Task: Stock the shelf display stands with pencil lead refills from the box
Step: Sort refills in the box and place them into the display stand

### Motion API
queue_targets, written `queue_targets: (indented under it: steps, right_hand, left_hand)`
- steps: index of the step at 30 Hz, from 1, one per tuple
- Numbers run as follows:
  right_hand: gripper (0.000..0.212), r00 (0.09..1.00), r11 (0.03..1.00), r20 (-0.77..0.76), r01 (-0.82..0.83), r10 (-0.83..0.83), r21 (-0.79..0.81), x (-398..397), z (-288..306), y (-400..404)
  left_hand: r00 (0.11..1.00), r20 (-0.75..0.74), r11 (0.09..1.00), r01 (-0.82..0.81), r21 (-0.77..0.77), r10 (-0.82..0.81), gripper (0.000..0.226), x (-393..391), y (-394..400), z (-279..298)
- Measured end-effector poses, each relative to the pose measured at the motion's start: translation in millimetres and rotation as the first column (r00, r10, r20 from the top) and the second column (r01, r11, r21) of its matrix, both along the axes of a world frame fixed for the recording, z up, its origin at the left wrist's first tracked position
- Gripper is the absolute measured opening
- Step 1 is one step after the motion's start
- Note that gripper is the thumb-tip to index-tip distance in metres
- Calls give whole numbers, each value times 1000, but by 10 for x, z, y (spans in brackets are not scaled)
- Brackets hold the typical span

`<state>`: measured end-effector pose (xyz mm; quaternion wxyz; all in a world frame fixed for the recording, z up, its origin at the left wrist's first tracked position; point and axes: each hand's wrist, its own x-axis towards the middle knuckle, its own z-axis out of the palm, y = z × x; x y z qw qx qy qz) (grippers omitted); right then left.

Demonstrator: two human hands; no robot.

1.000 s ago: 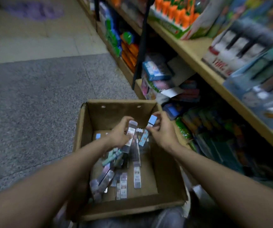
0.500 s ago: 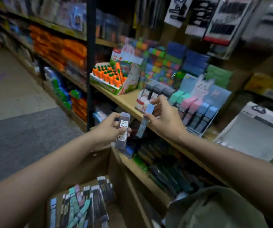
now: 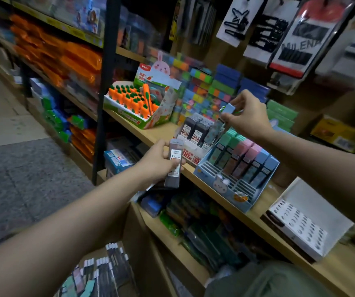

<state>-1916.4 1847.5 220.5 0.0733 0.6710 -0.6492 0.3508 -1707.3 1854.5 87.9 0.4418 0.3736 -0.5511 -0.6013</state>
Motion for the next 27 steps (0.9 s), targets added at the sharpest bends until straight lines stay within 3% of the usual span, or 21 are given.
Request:
queue_targets:
  steps: [4, 8, 13, 27]
  right_hand:
    - [33, 999, 999, -47, 9, -7, 38, -27, -43, 71]
    - [35, 991, 995, 118, -66, 57, 72, -128, -8, 234]
    - [33, 981, 997, -194, 14, 1, 76, -307, -172, 417]
    - [26, 987, 998, -154, 56, -51, 29, -318, -450, 337]
  left_hand:
    - [999, 39, 999, 34, -11, -34, 28, -121, 6, -40]
    - [995, 42, 996, 86, -30, -85, 28, -235, 59, -19]
    - [992, 47, 992, 119, -34, -118, 25, -284, 107, -13]
    - [996, 40, 996, 85, -3, -85, 30, -202, 50, -143]
